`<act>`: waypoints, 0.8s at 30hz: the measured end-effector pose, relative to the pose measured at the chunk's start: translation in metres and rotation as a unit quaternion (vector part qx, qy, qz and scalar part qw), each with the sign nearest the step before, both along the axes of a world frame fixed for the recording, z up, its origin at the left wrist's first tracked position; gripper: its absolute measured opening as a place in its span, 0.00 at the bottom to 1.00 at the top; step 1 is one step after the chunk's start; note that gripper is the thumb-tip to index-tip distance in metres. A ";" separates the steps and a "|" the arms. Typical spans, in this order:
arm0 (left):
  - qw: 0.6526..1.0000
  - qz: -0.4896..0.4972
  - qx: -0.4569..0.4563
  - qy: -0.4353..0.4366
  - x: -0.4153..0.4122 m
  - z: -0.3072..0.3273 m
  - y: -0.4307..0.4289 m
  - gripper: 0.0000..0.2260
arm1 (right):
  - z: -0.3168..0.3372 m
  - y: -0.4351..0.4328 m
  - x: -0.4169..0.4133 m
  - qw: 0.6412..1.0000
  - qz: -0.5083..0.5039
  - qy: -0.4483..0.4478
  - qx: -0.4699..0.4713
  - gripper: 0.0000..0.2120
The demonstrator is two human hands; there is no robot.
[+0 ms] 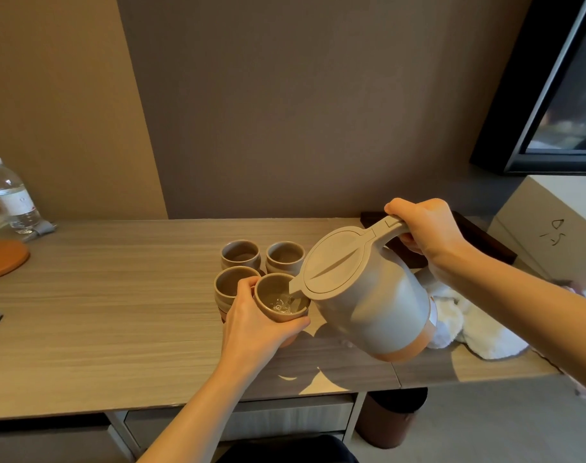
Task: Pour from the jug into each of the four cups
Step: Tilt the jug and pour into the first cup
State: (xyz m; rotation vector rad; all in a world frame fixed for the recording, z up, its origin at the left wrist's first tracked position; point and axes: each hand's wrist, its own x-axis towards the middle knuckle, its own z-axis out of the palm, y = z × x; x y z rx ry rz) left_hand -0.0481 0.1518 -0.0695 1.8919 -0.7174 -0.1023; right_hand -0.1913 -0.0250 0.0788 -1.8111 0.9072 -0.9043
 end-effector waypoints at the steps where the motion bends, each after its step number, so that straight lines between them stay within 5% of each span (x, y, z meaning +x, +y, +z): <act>1: 1.000 -0.001 0.000 0.001 0.000 0.000 -0.001 0.42 | 0.000 0.000 0.000 1.000 0.000 0.002 -0.001 0.15; 24: 1.000 -0.004 0.002 0.027 -0.010 0.004 -0.012 0.41 | -0.001 -0.009 -0.003 1.000 -0.018 0.017 -0.007 0.16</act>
